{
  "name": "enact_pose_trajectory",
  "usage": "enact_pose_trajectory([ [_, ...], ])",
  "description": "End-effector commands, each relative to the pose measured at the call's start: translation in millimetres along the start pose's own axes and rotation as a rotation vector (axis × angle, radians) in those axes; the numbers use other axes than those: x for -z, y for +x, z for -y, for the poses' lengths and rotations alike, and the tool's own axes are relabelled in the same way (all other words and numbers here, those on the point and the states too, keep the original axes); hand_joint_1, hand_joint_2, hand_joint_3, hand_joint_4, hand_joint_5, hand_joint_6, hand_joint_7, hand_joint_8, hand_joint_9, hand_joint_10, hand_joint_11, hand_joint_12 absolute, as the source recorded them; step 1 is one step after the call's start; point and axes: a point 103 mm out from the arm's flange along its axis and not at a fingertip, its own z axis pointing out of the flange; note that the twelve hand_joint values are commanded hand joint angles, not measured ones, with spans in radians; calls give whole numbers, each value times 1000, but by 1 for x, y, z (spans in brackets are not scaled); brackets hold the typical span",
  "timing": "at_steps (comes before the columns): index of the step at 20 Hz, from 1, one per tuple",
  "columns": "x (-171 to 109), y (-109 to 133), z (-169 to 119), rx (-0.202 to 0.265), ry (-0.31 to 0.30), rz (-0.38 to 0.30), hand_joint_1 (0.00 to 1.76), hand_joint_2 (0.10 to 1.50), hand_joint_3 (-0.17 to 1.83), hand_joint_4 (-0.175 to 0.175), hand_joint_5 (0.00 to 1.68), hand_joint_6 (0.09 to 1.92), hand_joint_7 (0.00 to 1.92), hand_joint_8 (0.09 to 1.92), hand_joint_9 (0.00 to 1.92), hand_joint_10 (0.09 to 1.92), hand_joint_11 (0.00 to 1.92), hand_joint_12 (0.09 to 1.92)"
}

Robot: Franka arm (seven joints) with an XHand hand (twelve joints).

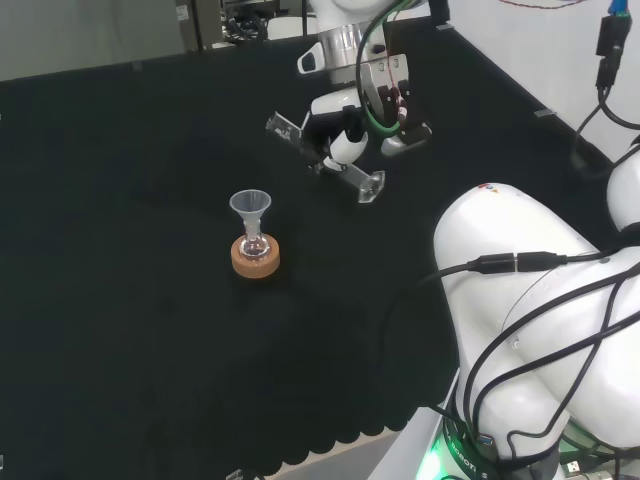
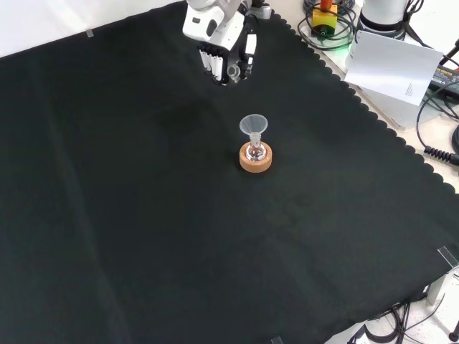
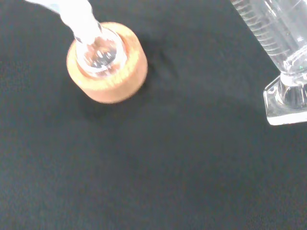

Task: Put the graduated cylinder back on the table.

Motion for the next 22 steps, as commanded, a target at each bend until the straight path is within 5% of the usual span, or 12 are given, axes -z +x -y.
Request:
enact_pose_trajectory([
  [1,-2,-4,-16,53,-97,-53,1242,1152,0,-175,889,1119,926,1117,1377,87,1098,867],
  [22,-19,-54,-107,166,-331,-263,1242,1152,0,-175,889,1118,927,1116,1373,87,1100,871],
])
